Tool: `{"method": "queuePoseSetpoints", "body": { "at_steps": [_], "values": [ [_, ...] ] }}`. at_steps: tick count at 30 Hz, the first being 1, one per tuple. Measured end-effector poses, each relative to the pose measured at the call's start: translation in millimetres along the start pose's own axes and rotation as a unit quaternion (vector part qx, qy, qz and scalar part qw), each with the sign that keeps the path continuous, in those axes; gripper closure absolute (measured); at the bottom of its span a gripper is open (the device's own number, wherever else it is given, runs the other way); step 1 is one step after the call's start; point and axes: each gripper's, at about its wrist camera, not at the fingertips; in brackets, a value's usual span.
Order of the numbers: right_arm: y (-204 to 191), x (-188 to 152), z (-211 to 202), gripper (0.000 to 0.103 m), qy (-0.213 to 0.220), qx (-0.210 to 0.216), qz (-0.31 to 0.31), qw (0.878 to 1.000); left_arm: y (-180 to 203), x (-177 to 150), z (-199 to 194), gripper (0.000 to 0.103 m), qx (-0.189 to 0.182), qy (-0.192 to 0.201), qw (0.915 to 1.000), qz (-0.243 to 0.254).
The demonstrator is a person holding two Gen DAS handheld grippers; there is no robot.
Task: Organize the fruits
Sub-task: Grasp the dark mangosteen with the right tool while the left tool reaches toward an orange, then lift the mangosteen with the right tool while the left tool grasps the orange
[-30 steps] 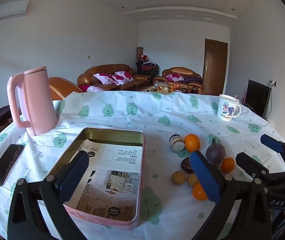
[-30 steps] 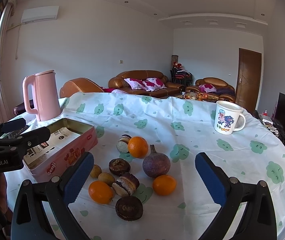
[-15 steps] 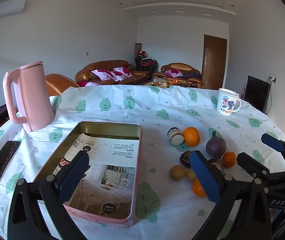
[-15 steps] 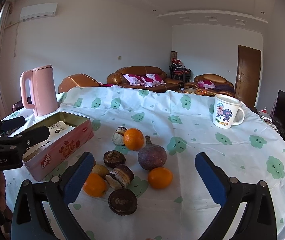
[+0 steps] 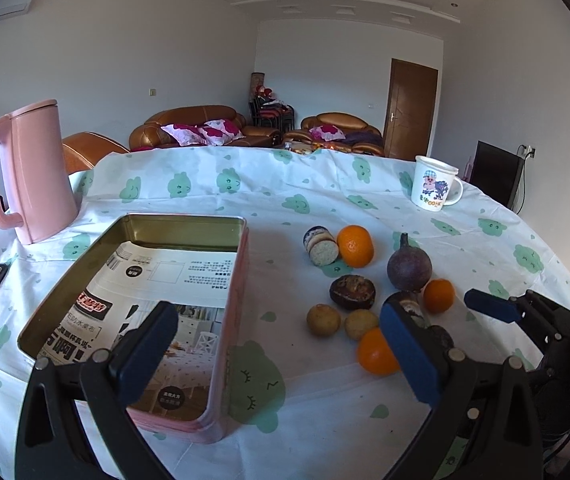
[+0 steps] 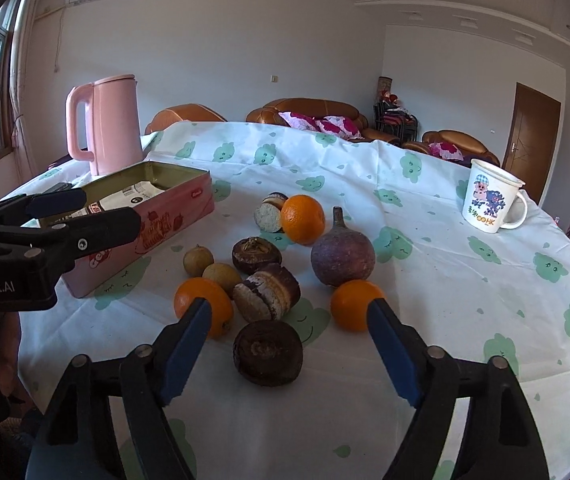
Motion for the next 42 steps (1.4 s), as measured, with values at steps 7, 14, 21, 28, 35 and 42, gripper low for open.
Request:
{"method": "queuePoseSetpoints", "body": {
  "at_steps": [7,14,21,28,35,42],
  "values": [
    [4,-11,13,0.063,-0.038,0.038,0.008,0.999,12,-4,2,0.003,-0.020,-0.006,0.9997,0.009],
    [23,-13,-1,0.063,-0.018,0.021,0.029,0.999,35,-14,21,0.020,-0.051,-0.049,0.9970,0.031],
    [37,-13,-13,0.063,0.010,0.014,0.045,0.999,57,-18,28,0.043,-0.066,-0.071,0.9937,0.055],
    [38,-15,-17,0.063,0.021,0.017,0.048,0.998,62,-25,43,0.058,-0.083,-0.109,0.9888,0.059],
    [33,-13,-25,0.063,0.044,0.020,0.045,0.998,61,-27,33,0.059,-0.075,-0.083,0.9916,0.065],
    [25,-3,-36,0.063,0.079,0.024,0.040,0.996,49,-15,14,0.060,-0.035,-0.025,0.9966,0.070]
  ]
}}
Point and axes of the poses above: each gripper's, at about its wrist camera, not at the fingertips, and z roughly the way its jaws point, y to its right, x to its top, and after that the axes turned 1 degree about y, right-handed
